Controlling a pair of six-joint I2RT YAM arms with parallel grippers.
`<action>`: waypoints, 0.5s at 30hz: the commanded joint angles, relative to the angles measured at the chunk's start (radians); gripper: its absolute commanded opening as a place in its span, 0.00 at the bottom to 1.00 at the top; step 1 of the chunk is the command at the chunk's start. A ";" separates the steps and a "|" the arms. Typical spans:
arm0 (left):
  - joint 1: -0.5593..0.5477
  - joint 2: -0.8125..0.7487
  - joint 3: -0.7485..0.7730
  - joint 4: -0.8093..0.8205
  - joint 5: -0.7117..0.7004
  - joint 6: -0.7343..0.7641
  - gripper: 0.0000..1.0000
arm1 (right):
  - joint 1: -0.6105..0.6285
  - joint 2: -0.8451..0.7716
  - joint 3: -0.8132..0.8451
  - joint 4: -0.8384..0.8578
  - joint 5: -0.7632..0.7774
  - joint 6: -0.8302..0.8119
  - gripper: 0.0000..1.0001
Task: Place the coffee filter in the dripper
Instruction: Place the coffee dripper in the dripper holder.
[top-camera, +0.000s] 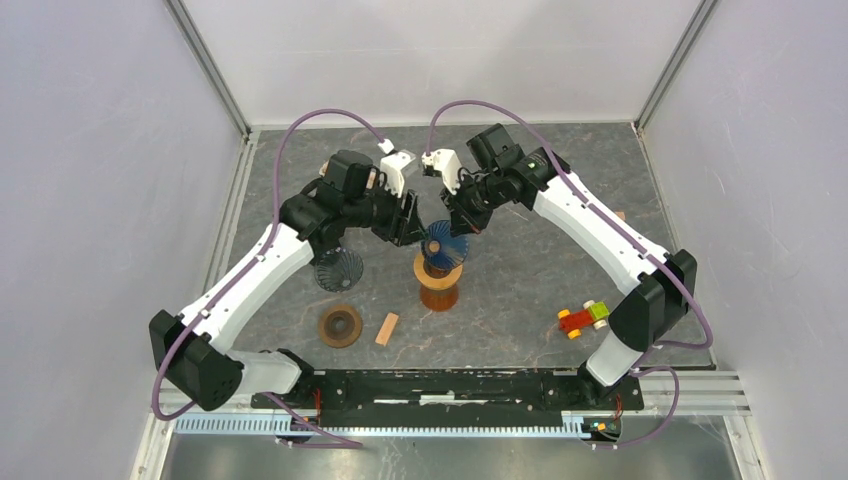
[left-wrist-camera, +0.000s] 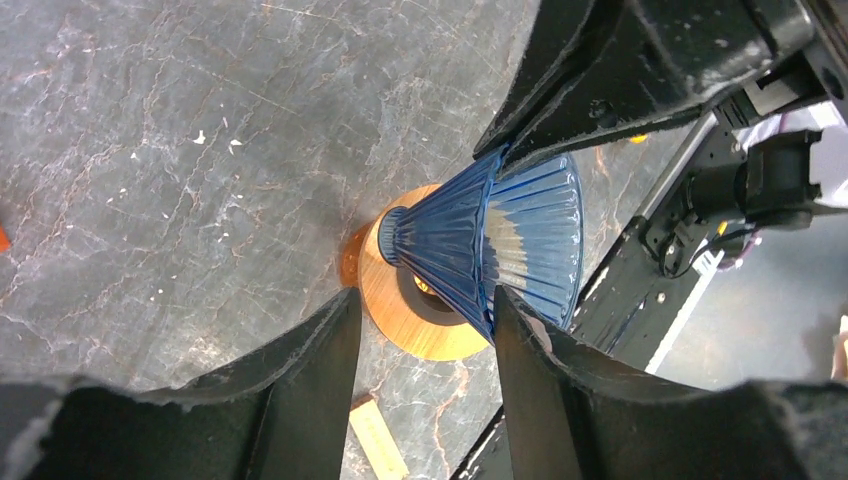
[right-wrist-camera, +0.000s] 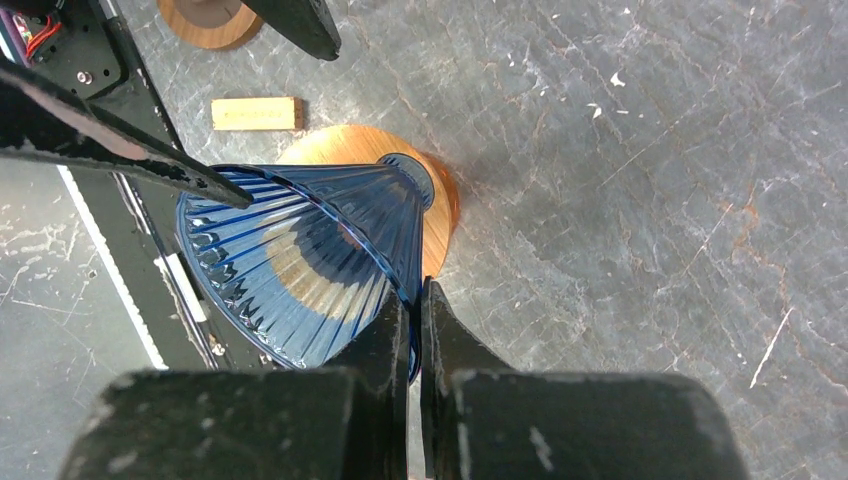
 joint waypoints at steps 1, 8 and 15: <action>0.019 -0.032 0.003 0.045 -0.013 -0.090 0.58 | -0.003 -0.051 0.034 0.054 -0.049 0.005 0.00; 0.020 -0.002 0.036 0.025 0.025 -0.136 0.57 | -0.002 -0.042 0.024 0.071 -0.032 0.031 0.00; 0.020 0.015 0.013 0.041 0.009 -0.181 0.54 | -0.002 -0.026 0.045 0.075 -0.017 0.045 0.00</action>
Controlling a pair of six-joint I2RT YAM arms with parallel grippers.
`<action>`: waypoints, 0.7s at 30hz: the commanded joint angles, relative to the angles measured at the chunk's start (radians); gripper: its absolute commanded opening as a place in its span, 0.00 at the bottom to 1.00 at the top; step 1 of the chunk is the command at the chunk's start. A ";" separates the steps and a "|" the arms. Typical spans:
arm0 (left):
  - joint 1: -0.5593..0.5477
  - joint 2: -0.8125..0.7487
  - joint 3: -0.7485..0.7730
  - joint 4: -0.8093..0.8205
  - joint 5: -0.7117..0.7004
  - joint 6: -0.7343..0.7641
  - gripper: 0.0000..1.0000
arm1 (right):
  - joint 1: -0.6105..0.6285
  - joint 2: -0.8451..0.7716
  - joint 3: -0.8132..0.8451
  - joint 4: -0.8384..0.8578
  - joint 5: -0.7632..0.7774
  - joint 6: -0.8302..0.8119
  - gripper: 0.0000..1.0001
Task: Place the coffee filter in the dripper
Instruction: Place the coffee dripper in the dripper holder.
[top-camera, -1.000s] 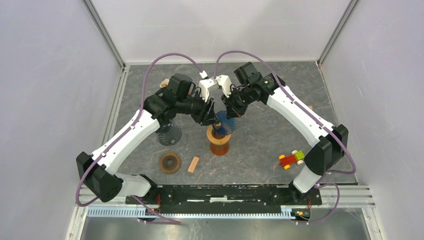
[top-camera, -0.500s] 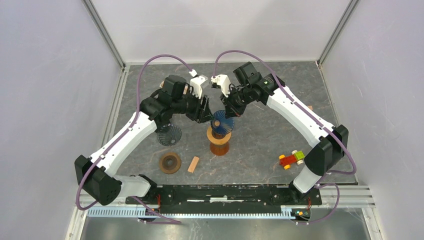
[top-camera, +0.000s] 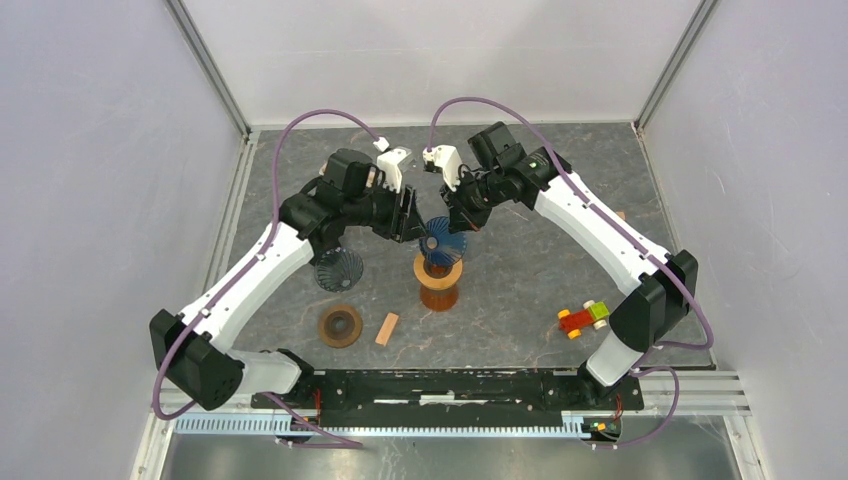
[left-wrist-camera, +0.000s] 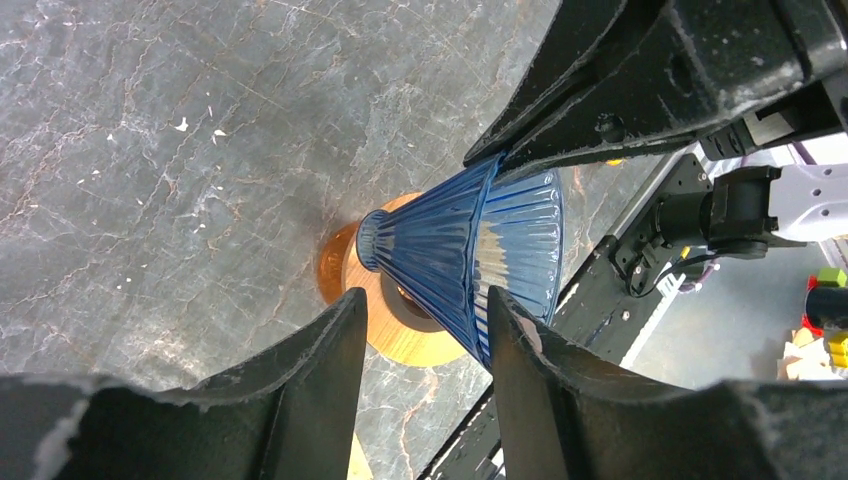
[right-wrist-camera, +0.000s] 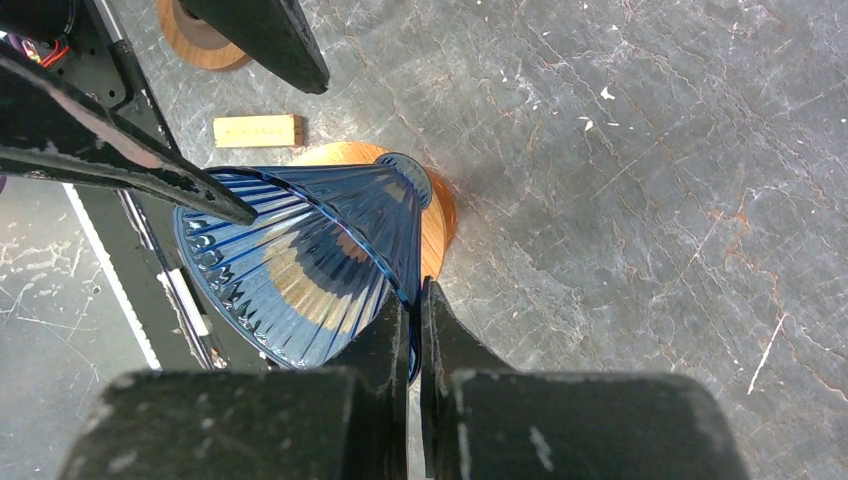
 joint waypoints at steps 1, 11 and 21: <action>0.006 0.023 0.014 0.033 -0.001 -0.069 0.54 | -0.002 -0.019 0.049 0.036 -0.009 0.026 0.00; 0.002 0.076 0.077 0.008 -0.104 -0.084 0.49 | -0.004 0.006 0.103 0.081 0.033 0.102 0.00; 0.001 0.116 0.127 0.003 -0.087 -0.079 0.25 | -0.007 0.010 0.110 0.093 -0.021 0.123 0.00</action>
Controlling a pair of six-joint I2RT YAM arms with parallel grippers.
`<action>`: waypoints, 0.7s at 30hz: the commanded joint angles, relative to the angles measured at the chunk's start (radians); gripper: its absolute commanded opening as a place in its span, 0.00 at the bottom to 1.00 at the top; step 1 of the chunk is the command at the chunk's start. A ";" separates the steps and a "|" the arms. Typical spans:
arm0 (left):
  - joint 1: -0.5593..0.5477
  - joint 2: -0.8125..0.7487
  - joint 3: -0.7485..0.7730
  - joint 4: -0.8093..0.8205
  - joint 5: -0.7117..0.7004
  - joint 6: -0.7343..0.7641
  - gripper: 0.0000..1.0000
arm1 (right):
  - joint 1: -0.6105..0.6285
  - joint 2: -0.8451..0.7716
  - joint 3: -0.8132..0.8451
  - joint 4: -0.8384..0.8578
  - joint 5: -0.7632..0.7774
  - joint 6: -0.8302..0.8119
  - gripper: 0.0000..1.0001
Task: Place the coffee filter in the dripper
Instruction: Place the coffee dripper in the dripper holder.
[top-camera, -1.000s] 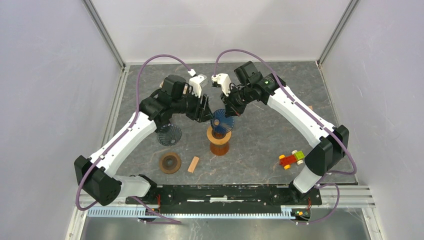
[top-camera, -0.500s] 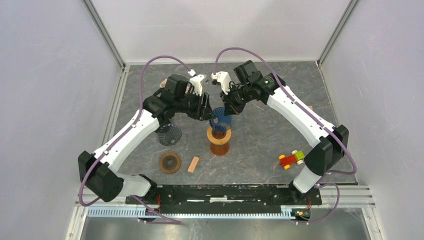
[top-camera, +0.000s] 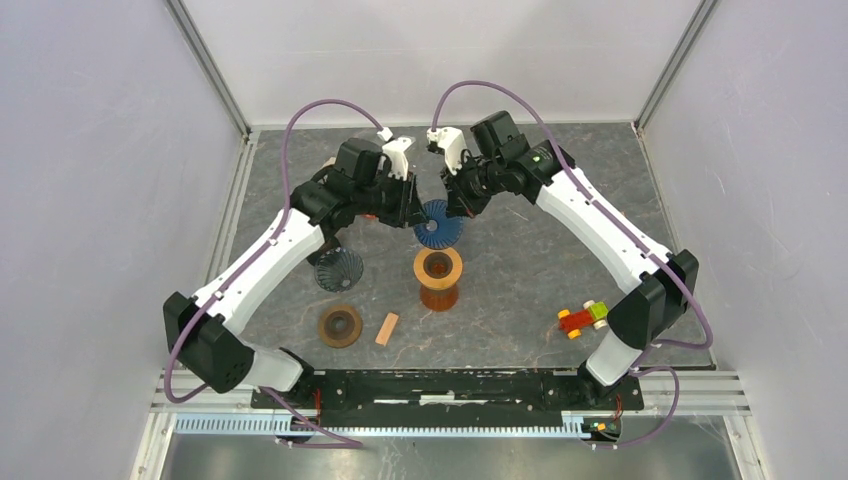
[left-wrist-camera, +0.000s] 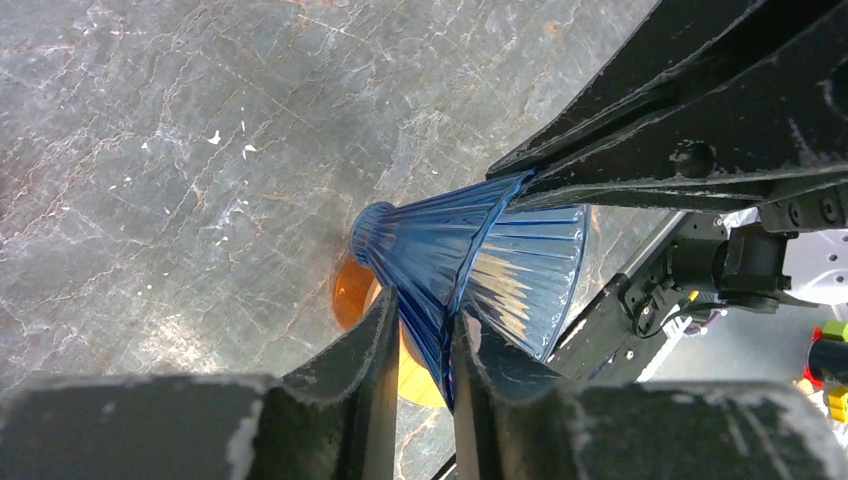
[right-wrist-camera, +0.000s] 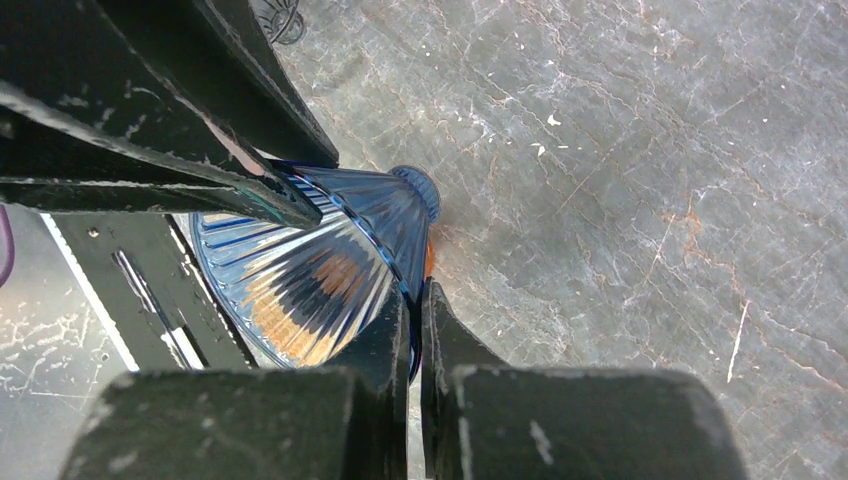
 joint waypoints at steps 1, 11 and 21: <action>-0.001 0.031 0.053 0.002 -0.022 -0.017 0.23 | 0.000 -0.003 0.049 0.049 -0.096 0.020 0.00; -0.006 0.088 0.156 -0.034 -0.158 0.070 0.02 | -0.001 -0.030 0.033 0.105 -0.144 0.080 0.00; -0.015 0.093 0.175 -0.027 -0.259 0.110 0.02 | -0.003 -0.031 0.024 0.126 -0.236 0.105 0.19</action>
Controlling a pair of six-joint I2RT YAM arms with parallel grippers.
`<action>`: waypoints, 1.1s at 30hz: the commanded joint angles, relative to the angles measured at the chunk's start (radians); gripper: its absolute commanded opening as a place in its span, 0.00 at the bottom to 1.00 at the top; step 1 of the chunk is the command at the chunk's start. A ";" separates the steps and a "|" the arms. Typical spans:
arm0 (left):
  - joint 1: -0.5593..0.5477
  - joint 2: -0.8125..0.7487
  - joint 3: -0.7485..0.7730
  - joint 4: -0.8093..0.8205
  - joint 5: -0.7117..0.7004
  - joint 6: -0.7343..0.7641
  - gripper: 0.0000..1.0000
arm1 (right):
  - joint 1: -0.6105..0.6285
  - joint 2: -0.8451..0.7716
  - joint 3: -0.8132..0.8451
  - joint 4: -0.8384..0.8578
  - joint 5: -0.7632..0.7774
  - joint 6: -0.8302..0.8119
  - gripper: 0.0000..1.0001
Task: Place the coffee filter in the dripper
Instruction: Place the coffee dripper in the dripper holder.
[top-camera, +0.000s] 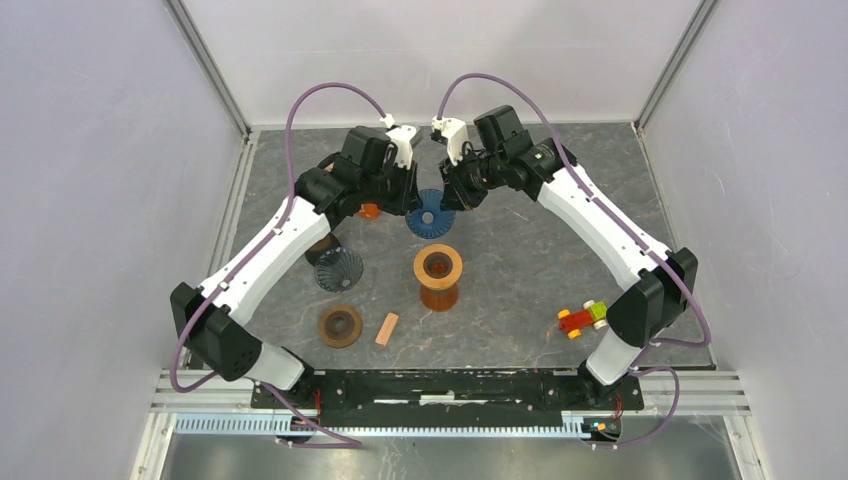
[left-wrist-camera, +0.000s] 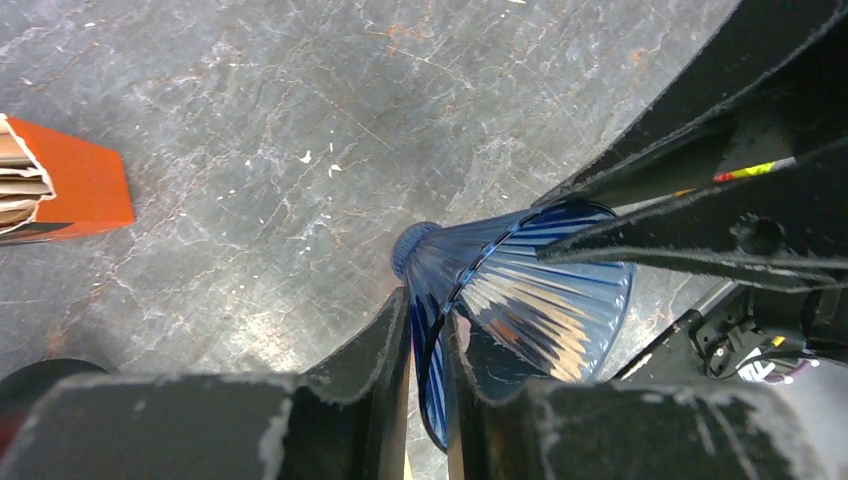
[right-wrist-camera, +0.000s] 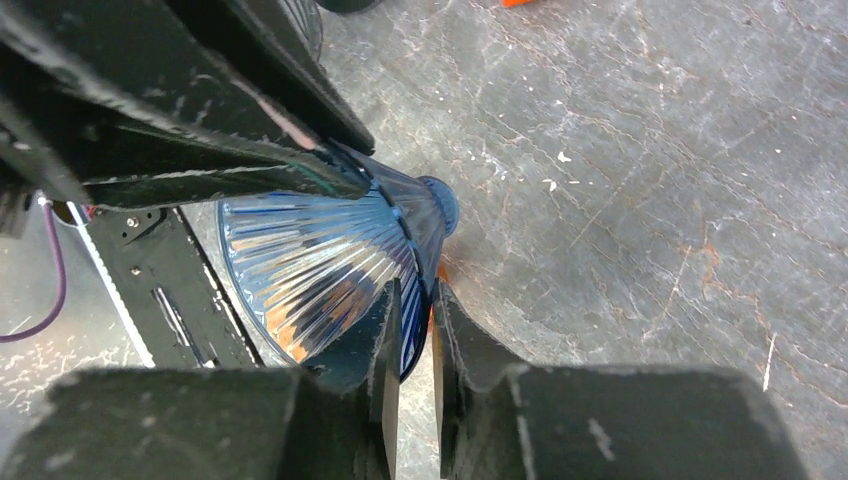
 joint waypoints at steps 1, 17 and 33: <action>0.004 0.011 0.033 0.070 -0.095 0.046 0.02 | 0.022 -0.043 0.022 0.053 -0.186 0.028 0.21; 0.005 -0.043 0.002 0.061 0.056 0.071 0.02 | -0.032 -0.158 -0.020 0.072 -0.257 -0.060 0.75; -0.036 -0.108 -0.133 0.051 0.285 0.018 0.02 | -0.021 -0.568 -0.485 0.219 -0.280 -0.548 0.78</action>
